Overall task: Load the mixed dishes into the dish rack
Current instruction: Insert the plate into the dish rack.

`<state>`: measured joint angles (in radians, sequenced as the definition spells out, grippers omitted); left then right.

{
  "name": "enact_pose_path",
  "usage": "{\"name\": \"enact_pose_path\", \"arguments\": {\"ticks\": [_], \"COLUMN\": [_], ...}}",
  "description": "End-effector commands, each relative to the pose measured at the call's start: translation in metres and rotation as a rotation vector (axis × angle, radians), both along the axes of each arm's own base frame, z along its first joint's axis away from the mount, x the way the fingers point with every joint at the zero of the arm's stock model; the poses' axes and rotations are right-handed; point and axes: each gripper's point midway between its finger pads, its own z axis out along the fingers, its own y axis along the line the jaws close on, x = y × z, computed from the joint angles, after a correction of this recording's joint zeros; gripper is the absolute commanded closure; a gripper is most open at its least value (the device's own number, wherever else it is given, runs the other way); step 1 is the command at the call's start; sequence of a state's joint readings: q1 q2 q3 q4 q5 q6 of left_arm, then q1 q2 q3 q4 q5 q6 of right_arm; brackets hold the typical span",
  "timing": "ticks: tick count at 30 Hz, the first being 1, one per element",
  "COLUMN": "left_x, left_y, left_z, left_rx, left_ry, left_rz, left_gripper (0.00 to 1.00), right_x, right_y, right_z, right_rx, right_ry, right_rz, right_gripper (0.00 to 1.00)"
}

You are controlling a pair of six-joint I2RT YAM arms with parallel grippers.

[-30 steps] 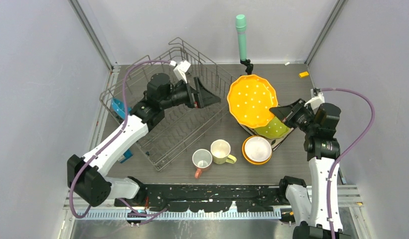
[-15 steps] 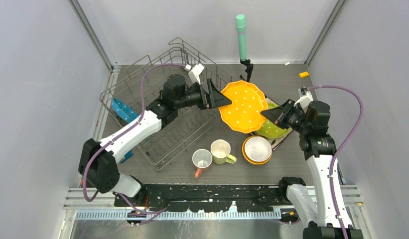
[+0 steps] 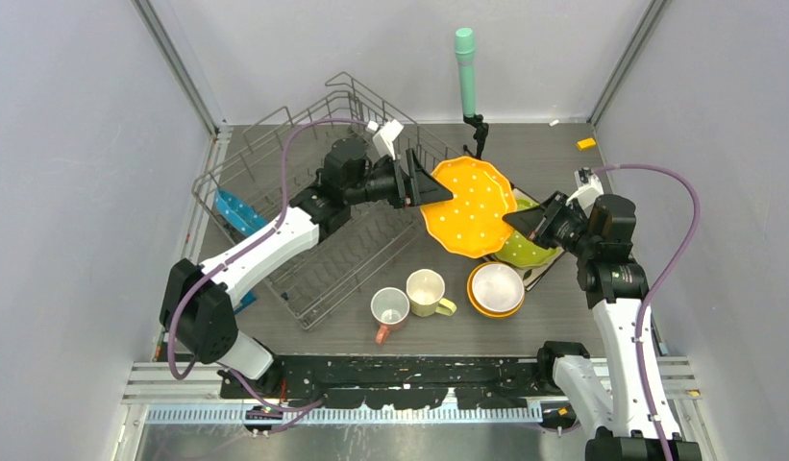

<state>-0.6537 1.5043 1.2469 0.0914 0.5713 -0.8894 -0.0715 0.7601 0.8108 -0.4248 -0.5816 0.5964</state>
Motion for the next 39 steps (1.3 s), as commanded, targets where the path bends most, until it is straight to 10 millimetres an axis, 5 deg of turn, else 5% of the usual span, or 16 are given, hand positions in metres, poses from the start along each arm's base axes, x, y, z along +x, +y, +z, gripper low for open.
{"name": "enact_pose_path", "arguments": {"ticks": [1,19,28,39], "left_x": [-0.006,-0.006,-0.002,0.006], "left_y": [-0.006,-0.006,-0.002,0.016], "left_z": [0.019,0.015,-0.007,-0.016], "left_rx": [-0.032,0.022,0.132,0.271], "left_ry": [-0.022,-0.035,0.030,-0.009], "left_rz": [-0.043,-0.045,-0.009,0.109], "left_gripper": [0.31,0.73,0.99,1.00], "right_x": [0.004,0.004,0.005,0.008], "right_y": [0.009,0.016,0.015,0.019], "right_z": [0.059,0.058,0.056,0.057], "right_rx": [0.027,0.025,0.015,0.015], "right_ry": [-0.198,-0.194,-0.195,-0.195], "right_rz": [0.047,0.078,0.068,0.076], "right_gripper": [1.00,1.00,1.00,1.00]}}
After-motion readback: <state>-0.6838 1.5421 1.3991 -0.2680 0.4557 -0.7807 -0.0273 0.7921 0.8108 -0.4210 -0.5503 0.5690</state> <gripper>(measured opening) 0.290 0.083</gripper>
